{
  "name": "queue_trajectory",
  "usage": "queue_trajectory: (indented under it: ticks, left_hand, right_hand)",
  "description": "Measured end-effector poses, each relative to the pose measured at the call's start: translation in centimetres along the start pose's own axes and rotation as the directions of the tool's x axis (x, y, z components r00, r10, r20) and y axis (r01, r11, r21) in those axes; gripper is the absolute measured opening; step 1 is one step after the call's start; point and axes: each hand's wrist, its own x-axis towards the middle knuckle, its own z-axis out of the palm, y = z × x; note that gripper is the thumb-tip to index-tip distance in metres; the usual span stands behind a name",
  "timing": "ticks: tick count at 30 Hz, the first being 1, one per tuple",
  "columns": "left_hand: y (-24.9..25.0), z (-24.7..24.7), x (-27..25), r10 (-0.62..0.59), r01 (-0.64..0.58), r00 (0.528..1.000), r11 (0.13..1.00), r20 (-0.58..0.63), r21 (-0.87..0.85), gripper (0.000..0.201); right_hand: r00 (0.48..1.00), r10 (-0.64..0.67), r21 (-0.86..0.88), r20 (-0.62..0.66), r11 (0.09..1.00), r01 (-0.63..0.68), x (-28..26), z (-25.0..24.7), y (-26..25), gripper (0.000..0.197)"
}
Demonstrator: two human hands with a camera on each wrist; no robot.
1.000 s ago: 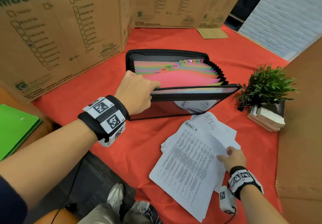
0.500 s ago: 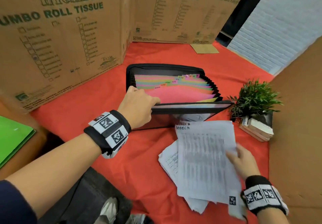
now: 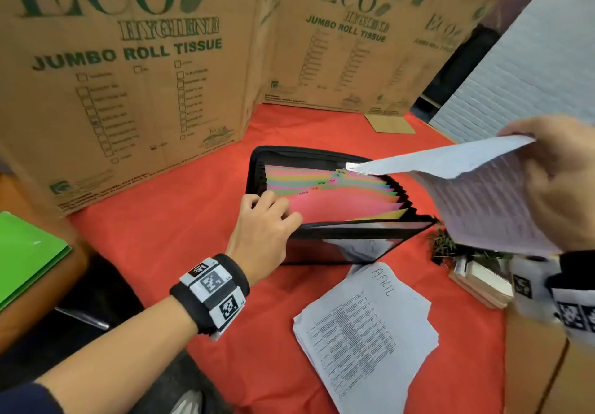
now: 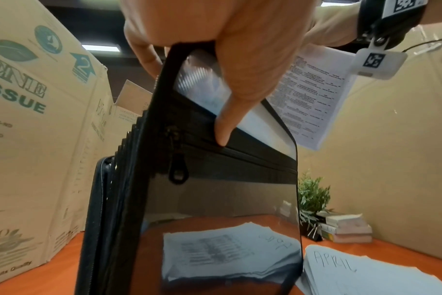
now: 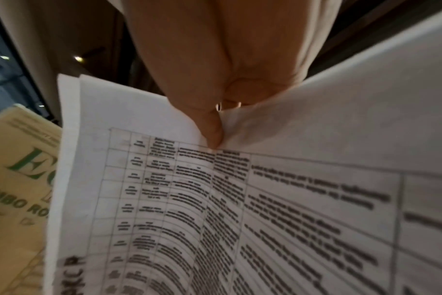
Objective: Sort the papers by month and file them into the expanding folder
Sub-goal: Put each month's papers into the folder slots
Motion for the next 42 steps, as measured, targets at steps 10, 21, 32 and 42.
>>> queue_trajectory:
  ticks: [10, 21, 32, 42]
  left_hand:
    - [-0.3, -0.3, 0.6, -0.008, 0.008, 0.997, 1.0, 0.081, -0.001, 0.03]
    - [-0.2, -1.1, 0.3, -0.042, 0.049, 0.997, 0.992, 0.061, -0.113, 0.032]
    - [-0.1, -1.9, 0.1, 0.013, -0.014, 1.0, 0.999, 0.026, 0.03, 0.027]
    - [-0.3, -2.1, 0.0, 0.046, -0.048, 0.995, 0.998, 0.086, 0.028, 0.042]
  right_hand:
    - [0.945, -0.219, -0.057, 0.244, 0.969, 0.24, 3.0, 2.7, -5.0, 0.027]
    - [0.841, -0.267, -0.15, 0.47, 0.915, 0.374, 5.5, 10.6, -11.6, 0.02]
    - [0.746, -0.263, 0.15, 0.611, 0.964, 0.217, 6.5, 12.4, -11.3, 0.011]
    - [0.55, -0.071, 0.026, 0.832, 0.996, 0.088, 0.3, 16.4, -10.1, 0.02]
